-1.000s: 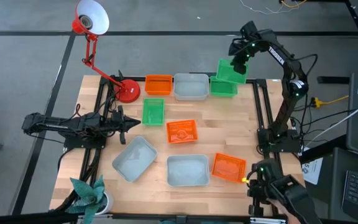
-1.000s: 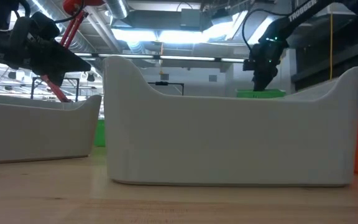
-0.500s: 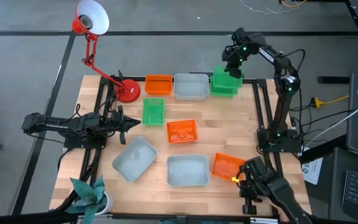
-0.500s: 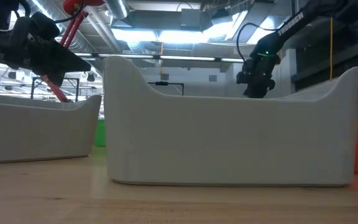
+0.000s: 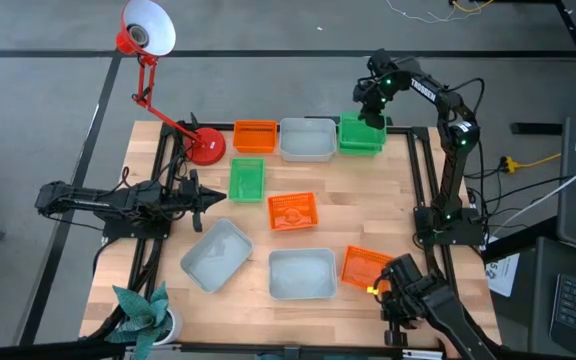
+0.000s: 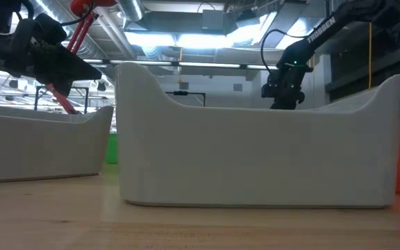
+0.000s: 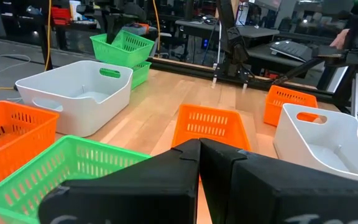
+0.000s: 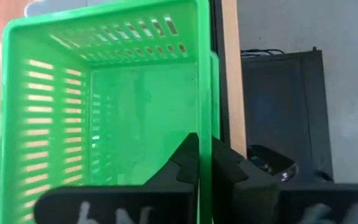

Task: Stack baskets by color
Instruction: Stack the bottom green bin on the top green bin

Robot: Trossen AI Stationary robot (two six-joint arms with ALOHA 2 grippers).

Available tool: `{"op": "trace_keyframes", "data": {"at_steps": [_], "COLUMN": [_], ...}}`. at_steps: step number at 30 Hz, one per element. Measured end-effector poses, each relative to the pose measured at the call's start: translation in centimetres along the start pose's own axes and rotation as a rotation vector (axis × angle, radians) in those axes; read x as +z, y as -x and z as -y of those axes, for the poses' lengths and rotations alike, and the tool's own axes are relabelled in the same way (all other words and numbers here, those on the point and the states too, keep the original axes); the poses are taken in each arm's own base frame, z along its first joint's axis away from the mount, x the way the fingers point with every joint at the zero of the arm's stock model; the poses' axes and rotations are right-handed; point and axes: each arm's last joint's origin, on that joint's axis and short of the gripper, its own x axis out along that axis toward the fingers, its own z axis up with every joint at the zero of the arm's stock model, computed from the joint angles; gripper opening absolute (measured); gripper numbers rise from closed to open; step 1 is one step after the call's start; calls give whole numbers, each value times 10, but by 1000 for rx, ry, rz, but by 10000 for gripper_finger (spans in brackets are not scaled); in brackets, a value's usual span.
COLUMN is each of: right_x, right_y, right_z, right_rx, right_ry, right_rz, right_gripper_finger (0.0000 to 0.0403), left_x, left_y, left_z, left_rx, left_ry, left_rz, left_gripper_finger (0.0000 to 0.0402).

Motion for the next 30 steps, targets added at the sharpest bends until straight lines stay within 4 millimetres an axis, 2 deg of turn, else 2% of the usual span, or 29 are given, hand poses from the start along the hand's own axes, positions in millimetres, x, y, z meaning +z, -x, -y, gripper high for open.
{"op": "trace_keyframes", "data": {"at_steps": [9, 30], "right_x": [-7, 2], "right_y": [-11, -14], "right_z": [0, -4], "right_rx": [-13, -15], "right_ry": [-24, 1], "right_rz": [-48, -25], "right_gripper_finger": [23, 24], "left_x": [-1, -1], "left_y": [0, 0], "left_z": [0, 0], "left_rx": [1, 1], "left_ry": [-2, -2], "left_rz": [-6, -6], "left_gripper_finger": [0, 0]}}
